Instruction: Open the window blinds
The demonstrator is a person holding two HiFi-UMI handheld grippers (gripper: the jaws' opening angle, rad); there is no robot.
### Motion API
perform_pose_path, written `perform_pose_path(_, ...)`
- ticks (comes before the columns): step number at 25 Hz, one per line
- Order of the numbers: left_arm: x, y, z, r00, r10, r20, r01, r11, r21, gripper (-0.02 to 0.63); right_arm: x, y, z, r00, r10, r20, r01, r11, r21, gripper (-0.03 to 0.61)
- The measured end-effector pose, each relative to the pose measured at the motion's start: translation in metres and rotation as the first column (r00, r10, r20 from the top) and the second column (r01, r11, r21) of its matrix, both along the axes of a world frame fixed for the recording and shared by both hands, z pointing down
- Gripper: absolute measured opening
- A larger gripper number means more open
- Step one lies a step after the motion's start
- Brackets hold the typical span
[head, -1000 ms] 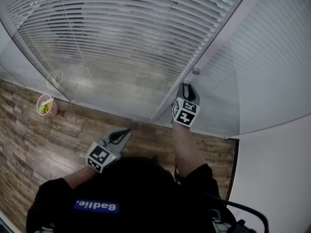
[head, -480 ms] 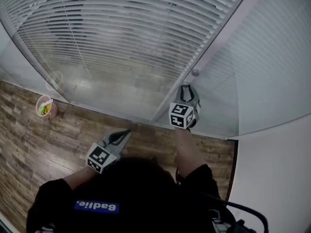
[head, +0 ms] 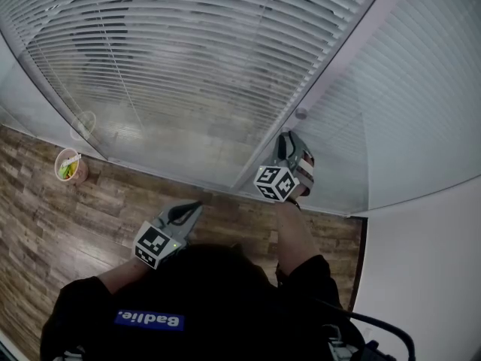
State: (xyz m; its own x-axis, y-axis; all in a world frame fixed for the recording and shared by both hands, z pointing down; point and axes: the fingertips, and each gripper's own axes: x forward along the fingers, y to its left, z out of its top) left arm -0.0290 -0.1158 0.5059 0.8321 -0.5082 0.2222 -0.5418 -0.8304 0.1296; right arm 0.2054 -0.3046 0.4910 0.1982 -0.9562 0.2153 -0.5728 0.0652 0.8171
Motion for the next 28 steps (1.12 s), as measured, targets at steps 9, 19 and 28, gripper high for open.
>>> perform_pose_path(9, 0.004, 0.002, 0.000, 1.000, 0.009, 0.006, -0.009, 1.000, -0.001, 0.000, 0.003, 0.004, -0.002, 0.910, -0.005, 0.415, 0.013, 1.000, -0.016, 0.170)
perform_pose_path(19, 0.003, 0.005, 0.000, 1.000, 0.004, 0.002, -0.004, 1.000, -0.003, 0.000, 0.010, -0.001, -0.010, 0.447, 0.024, 0.894, -0.068, 0.998, 0.008, 0.139)
perform_pose_path(28, -0.001, 0.007, 0.001, 1.000, -0.007, -0.004, 0.007, 1.000, -0.003, 0.000, 0.006, -0.001, -0.011, 0.683, 0.071, 0.727, -0.087, 0.996, -0.015, 0.118)
